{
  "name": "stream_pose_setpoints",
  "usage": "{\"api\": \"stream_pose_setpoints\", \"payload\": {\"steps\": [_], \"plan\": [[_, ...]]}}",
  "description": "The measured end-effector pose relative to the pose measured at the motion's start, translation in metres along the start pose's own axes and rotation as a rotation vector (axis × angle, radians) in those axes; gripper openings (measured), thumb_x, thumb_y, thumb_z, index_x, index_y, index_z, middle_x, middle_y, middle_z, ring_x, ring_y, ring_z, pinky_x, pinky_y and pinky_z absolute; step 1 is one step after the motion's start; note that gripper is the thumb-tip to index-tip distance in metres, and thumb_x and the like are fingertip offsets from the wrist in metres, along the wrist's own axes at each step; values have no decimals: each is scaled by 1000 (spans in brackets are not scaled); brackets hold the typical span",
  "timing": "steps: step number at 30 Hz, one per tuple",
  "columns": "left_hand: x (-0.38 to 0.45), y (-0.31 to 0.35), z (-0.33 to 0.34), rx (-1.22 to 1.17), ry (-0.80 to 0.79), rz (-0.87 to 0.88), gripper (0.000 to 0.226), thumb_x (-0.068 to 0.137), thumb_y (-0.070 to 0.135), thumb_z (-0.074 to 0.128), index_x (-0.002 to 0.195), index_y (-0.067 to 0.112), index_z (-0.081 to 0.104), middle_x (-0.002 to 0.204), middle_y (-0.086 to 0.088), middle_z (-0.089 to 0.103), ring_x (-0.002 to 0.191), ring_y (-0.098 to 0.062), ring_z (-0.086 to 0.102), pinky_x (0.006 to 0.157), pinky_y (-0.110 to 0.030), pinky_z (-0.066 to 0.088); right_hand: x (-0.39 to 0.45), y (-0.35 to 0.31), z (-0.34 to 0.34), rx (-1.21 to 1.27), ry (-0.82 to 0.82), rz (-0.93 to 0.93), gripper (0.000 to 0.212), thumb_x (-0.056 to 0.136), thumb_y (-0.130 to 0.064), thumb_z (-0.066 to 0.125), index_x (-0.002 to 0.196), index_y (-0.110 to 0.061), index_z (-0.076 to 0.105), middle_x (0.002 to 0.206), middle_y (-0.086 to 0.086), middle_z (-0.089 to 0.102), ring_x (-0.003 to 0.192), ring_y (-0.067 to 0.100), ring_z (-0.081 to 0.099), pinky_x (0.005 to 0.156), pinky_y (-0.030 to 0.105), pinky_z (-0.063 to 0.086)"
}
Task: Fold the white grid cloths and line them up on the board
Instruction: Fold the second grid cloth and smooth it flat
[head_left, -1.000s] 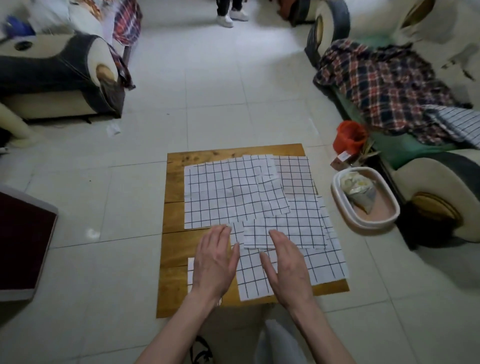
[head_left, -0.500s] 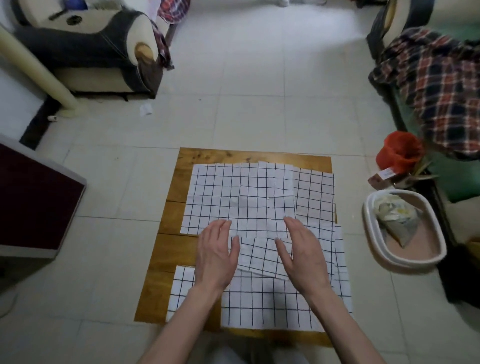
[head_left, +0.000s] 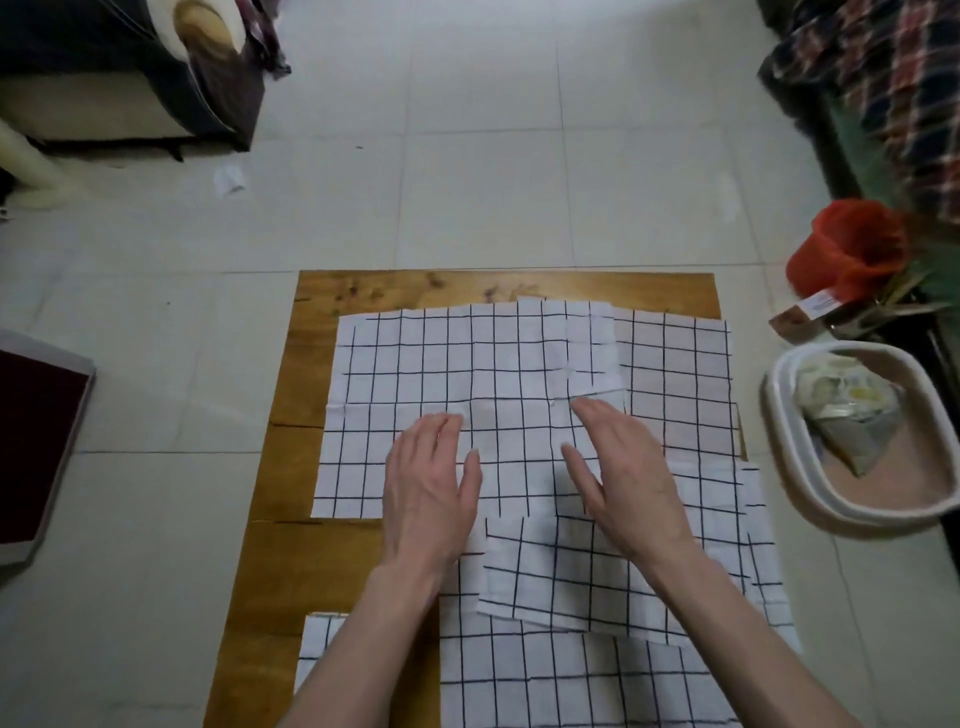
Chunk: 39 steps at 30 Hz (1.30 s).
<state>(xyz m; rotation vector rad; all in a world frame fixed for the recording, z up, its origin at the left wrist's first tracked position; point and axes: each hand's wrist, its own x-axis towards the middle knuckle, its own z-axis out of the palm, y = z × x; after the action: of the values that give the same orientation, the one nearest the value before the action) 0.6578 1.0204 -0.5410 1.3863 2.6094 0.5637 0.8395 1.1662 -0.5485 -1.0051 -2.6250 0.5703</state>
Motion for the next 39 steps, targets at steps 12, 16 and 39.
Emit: {"api": "stream_pose_setpoints", "payload": {"steps": [12,16,39], "plan": [[57,-70,106,52,0,117,43,103,22,58,143,6,55,144,-12,57,135,-28,50,117,-46,40,56,60,114,-71,-25,-65,39,105,-30,58,139,-12,62,145,7,62,136,28,57,115,50,43],[60,-93,120,73,-4,145,44,104,18,56,146,5,53,149,-14,53,140,-30,48,117,-49,40,55,66,129,-94,-22,-99,39,103,-31,55,136,-14,66,147,8,59,136,31,55,111,50,45],[68,-116,102,-94,66,164,14,94,13,74,108,13,73,112,0,67,108,-22,60,99,-33,39,87,41,126,-25,-47,-8,8,91,-20,78,95,-24,72,93,-9,63,87,18,54,88,25,25]]}}
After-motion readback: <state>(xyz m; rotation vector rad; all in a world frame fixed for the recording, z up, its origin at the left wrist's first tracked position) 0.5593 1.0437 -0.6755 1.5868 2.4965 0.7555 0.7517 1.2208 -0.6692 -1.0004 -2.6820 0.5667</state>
